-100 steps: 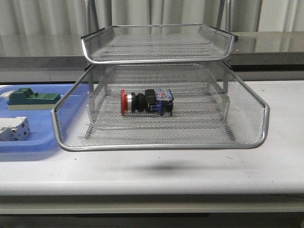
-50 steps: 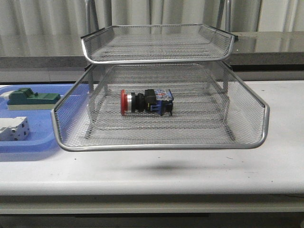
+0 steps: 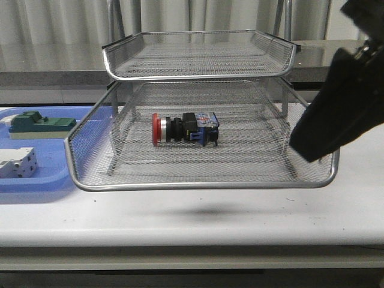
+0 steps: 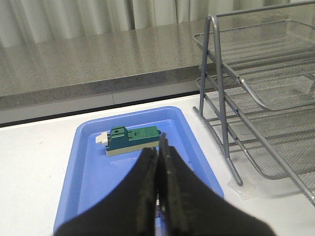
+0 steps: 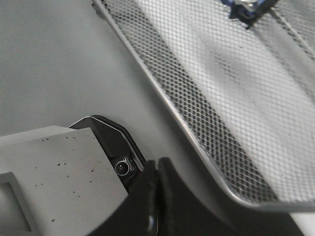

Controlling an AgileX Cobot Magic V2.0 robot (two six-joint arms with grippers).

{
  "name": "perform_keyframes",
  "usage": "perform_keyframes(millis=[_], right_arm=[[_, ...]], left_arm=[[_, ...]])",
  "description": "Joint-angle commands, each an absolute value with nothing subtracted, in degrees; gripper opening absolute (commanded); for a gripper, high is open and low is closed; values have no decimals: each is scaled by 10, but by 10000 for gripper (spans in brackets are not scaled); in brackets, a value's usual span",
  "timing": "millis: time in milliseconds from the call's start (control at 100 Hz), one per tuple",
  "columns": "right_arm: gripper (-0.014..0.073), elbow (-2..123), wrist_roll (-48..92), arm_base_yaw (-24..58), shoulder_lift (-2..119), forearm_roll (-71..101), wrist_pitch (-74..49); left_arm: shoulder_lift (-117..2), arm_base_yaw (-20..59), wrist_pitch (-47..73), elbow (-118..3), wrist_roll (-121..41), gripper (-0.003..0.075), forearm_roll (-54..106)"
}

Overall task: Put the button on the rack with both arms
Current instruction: 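Push the middle mesh tray back into the rack with the right gripper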

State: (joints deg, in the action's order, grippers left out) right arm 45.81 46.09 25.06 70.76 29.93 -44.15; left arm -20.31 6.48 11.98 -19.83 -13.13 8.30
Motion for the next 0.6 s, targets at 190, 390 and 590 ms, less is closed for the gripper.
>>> perform_keyframes(millis=[190, 390, 590], right_arm=[[-69, 478, 485, 328, 773, 306, -363], [-69, 478, 485, 353, 808, 294, -332], [-69, 479, 485, 357, 832, 292, -294]], left_arm=[[-207, 64, 68, -214, -125, -20, 90], [-207, 64, 68, -214, -125, -20, 90], [-207, 64, 68, -214, -125, -20, 90]])
